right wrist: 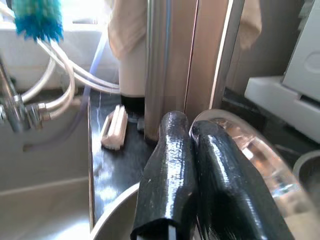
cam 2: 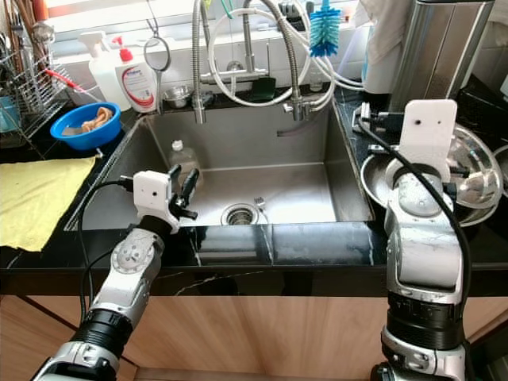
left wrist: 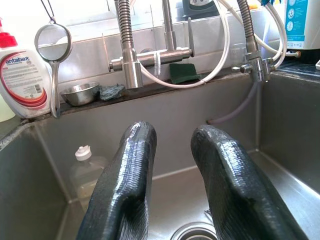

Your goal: Kitchen organization

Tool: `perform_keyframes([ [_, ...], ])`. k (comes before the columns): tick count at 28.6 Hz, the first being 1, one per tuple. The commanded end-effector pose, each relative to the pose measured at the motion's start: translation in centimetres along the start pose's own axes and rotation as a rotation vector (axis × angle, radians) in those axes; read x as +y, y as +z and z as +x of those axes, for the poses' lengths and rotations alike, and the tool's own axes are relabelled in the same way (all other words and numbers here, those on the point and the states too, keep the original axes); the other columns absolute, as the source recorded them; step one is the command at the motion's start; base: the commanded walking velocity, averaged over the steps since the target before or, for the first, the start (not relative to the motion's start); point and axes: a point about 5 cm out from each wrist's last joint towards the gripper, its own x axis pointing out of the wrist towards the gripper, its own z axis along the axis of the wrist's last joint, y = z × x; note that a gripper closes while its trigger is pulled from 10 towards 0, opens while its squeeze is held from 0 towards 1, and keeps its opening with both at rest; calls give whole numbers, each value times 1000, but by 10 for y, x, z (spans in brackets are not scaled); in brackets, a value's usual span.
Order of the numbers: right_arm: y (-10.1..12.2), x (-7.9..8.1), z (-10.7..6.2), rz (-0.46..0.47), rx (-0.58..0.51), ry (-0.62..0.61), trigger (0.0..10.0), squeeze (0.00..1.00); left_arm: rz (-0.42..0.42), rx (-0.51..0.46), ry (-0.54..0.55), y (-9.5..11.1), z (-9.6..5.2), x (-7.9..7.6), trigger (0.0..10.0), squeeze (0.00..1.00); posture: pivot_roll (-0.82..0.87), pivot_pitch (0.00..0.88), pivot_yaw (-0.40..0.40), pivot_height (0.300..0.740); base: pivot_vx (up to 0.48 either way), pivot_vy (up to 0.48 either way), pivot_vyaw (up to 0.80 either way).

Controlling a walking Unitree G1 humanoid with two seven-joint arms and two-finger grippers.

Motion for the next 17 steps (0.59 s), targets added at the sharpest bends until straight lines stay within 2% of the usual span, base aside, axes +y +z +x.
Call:
perform_keyframes([
  [1,18,1,-3,27,-74,1,10000,0,-1,-4,11,2,3,4,10000,0,-262,0,145,740,0,0,0],
  [2,20,2,-3,31,-81,3,4431,0,0,-4,12,2,3,4,10000,0,-261,0,146,740,0,0,0],
  [3,22,2,-3,38,-95,10,2941,0,0,-4,13,2,3,5,10000,0,-261,0,147,740,0,0,0],
  [4,23,3,-4,40,-108,18,0,0,0,-4,15,2,3,5,10000,0,-261,0,147,740,0,0,0],
  [17,42,2,-3,59,-183,25,0,0,-7,-6,35,3,4,8,10000,0,-253,0,142,740,0,0,0],
])
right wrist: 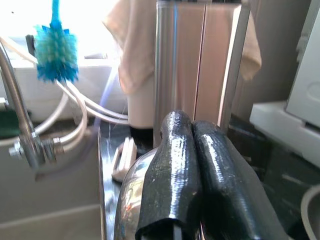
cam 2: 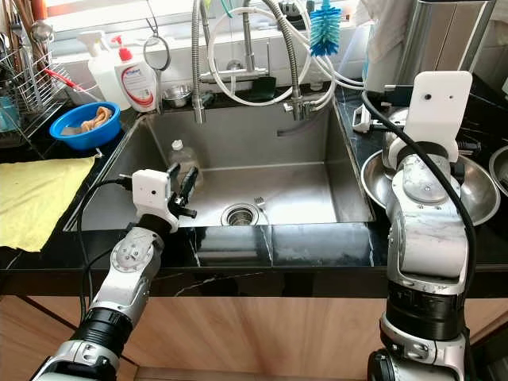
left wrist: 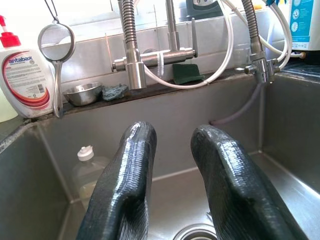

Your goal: Kitchen organization

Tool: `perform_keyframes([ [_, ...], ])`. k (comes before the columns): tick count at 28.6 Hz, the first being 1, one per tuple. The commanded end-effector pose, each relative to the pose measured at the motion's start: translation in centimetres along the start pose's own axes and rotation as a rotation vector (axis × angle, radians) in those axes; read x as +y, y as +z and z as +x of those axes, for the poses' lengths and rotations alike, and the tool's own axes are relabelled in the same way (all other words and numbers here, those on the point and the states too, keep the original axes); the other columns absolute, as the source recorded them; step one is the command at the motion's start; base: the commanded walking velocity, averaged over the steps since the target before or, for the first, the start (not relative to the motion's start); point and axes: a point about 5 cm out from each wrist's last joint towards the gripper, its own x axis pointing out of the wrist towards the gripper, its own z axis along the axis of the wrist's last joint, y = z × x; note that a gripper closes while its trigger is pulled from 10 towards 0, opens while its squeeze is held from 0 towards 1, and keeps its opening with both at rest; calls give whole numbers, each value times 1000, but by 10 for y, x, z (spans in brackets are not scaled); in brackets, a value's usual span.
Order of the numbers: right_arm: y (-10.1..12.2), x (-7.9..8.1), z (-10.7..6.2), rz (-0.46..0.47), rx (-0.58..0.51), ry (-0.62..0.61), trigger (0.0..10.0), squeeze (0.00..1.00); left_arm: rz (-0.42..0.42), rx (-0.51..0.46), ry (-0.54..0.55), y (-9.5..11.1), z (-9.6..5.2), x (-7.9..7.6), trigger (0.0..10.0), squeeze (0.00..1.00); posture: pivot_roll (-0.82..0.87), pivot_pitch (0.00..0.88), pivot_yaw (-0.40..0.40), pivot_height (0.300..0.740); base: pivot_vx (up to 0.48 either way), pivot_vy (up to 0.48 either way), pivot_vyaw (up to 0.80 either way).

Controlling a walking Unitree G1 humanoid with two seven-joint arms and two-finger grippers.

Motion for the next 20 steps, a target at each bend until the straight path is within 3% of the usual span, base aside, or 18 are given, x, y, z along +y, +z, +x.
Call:
perform_keyframes([
  [1,21,1,-1,14,-93,10,0,0,-6,-3,27,2,3,7,10000,0,-256,0,143,740,0,0,0],
  [6,40,4,0,-34,-184,28,0,0,-11,-5,36,3,4,7,10000,0,-260,0,144,740,0,0,0],
  [7,47,16,0,-50,-248,121,10000,0,-11,-7,45,3,4,8,10000,0,-264,0,145,740,0,0,0],
  [8,47,16,0,-50,-248,121,10000,0,-11,-7,45,3,4,8,10000,0,-264,0,145,740,0,0,0],
  [10,45,40,-2,116,-253,344,10000,0,-10,-9,49,3,4,7,10000,0,-258,0,142,740,0,0,0],
  [12,44,41,-1,102,-260,338,10000,0,-10,-10,49,3,4,7,10000,0,-253,0,140,740,0,0,0],
  [14,44,53,-4,173,-263,453,10000,0,-9,-14,54,4,4,8,10000,0,-252,0,138,740,0,0,0],
  [15,44,53,-4,173,-263,453,10000,0,-9,-14,54,4,4,8,10000,0,-252,0,138,740,0,0,0],
  [16,39,63,-5,224,-240,550,10000,0,-6,-16,59,4,4,9,10000,0,-240,0,129,740,0,0,0],
  [20,29,68,-3,237,-200,578,10000,0,-5,-17,64,4,3,10,10000,0,-237,0,128,740,0,0,0],
])
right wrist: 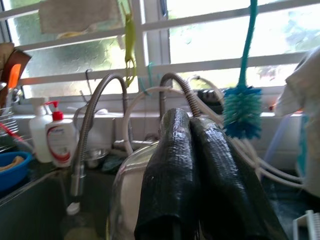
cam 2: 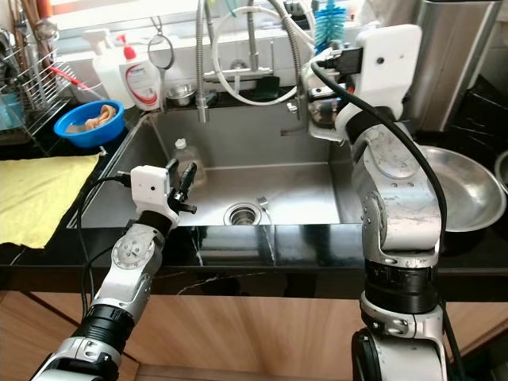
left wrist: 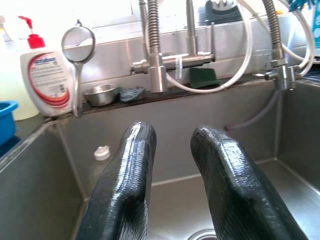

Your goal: Kitchen organization

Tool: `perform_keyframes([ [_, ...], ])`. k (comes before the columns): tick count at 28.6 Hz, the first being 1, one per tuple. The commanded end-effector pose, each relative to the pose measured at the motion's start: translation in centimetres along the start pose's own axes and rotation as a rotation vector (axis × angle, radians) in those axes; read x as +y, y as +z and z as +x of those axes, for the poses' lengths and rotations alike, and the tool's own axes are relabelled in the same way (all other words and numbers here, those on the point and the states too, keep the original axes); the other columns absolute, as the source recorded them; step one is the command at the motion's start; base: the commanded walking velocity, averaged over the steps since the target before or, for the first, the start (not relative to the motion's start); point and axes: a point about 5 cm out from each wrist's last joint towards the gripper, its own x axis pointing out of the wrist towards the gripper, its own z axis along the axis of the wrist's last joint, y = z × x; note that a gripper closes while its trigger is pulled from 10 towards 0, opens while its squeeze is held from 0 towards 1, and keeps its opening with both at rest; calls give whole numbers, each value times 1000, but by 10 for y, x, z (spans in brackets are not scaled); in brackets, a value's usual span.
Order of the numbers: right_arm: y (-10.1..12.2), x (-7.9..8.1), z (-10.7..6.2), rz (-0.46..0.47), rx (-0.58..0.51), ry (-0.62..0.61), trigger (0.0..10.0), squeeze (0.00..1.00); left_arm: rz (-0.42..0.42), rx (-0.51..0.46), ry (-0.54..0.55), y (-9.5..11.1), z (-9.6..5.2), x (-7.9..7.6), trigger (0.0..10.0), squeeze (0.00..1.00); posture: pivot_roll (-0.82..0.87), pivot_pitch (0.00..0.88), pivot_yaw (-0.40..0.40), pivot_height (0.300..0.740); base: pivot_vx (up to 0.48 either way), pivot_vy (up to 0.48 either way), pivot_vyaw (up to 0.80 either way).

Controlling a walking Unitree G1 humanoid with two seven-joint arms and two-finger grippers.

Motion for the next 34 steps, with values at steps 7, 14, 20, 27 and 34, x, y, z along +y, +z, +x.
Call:
perform_keyframes([
  [7,-38,7,3,83,82,105,10000,0,4,0,32,0,-2,8,10000,0,-227,0,124,740,0,0,0],
  [14,-86,24,-7,111,204,141,10000,0,2,6,20,-1,-3,7,10000,0,-219,0,127,740,0,0,0],
  [20,-106,23,-13,80,224,99,10000,0,-6,7,23,-1,-3,9,10000,0,-218,0,130,740,0,0,0],
  [27,-123,13,-20,13,247,55,10000,0,-13,9,17,-1,-3,6,10000,0,-218,0,129,740,0,0,0],
  [34,-129,11,-23,23,254,47,10000,0,-12,7,21,-1,-4,7,10000,0,-215,0,121,740,0,0,0],
])
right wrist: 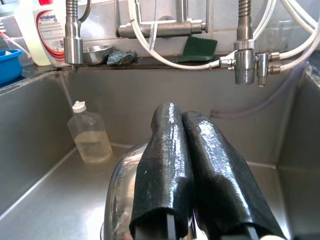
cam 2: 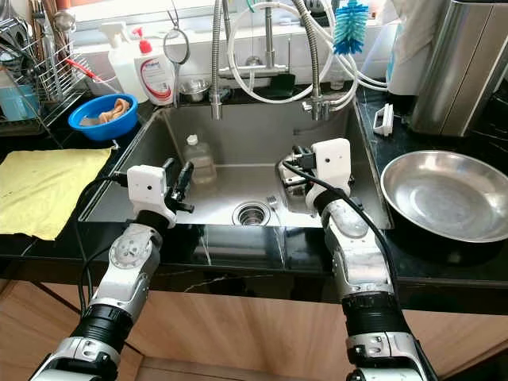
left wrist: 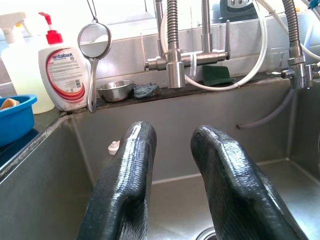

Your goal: Kitchen organization

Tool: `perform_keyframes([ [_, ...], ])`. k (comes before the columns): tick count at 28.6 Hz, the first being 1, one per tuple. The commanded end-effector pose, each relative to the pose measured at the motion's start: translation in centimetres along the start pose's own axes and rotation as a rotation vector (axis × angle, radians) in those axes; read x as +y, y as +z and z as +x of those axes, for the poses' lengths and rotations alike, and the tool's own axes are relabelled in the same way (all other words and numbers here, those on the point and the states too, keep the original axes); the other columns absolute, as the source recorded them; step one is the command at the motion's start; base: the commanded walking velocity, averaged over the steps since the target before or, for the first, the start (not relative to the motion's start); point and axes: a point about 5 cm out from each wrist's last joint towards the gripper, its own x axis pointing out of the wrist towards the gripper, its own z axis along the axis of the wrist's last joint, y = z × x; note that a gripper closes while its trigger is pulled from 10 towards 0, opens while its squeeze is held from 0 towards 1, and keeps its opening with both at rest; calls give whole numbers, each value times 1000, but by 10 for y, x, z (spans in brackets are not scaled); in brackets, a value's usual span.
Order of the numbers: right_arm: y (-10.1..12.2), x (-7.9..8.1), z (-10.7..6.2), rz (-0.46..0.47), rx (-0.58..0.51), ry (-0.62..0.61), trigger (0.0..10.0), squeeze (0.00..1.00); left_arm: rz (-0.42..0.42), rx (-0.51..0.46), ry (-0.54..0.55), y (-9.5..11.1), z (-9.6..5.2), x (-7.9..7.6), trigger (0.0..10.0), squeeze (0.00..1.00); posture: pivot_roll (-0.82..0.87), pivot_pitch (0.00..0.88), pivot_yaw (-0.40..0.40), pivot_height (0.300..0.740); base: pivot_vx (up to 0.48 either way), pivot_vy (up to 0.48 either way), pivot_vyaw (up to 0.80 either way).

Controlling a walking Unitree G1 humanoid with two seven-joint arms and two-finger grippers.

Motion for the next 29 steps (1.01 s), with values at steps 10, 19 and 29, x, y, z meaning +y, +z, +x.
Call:
perform_keyframes([
  [10,-4,0,1,19,-9,-17,10000,0,-9,13,14,-2,-4,5,10000,0,-215,0,124,740,0,0,0],
  [19,-5,0,0,12,-10,-20,10000,761,-9,17,12,-3,-5,4,10000,0,-215,0,124,740,0,0,0],
  [29,-7,0,0,11,2,-25,10000,1000,-7,21,9,-3,-5,4,10000,0,-215,0,124,740,0,0,0],
])
